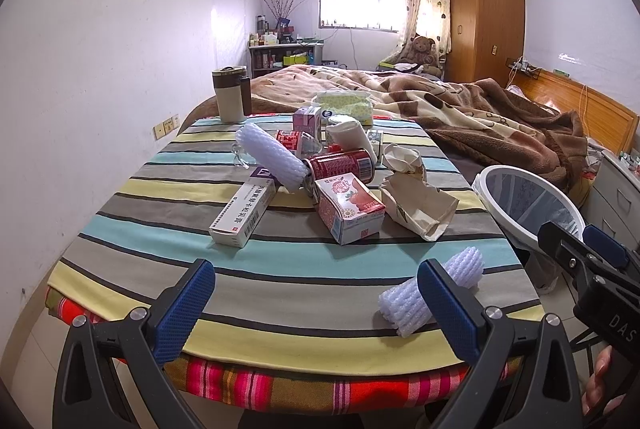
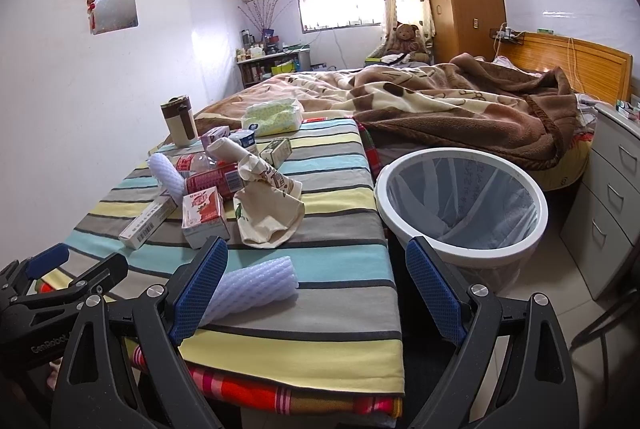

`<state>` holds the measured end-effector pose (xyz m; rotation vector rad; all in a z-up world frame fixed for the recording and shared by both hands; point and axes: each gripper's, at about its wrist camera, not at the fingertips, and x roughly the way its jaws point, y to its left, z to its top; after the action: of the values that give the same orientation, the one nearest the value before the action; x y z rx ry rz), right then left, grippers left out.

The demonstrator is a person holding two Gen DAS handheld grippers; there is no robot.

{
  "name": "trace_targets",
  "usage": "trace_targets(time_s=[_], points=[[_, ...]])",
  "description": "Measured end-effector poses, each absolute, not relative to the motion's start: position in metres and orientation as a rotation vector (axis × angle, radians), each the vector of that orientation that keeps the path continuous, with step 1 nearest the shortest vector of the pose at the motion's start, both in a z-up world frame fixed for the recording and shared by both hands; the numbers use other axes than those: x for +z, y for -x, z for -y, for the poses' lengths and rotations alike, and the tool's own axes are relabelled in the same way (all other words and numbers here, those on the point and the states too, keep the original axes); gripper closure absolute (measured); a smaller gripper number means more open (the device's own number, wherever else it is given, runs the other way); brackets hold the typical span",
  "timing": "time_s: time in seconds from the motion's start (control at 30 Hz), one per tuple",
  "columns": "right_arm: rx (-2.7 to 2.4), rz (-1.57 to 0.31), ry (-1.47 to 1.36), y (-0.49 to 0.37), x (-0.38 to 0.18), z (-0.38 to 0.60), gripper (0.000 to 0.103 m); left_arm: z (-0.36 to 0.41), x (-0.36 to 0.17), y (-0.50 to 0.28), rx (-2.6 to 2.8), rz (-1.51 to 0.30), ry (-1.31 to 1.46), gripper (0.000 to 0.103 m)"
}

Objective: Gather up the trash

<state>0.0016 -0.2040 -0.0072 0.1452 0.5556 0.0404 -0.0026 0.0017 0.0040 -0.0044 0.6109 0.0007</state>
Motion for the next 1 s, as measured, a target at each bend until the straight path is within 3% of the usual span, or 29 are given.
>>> trace_targets(time_s=[1.0], points=[[0.034,-0.555,-0.145,-0.0024,-0.0067,0.2022,0.011,-0.0045,0.0043,0.004,0.002,-0.608,0.01,0.0]])
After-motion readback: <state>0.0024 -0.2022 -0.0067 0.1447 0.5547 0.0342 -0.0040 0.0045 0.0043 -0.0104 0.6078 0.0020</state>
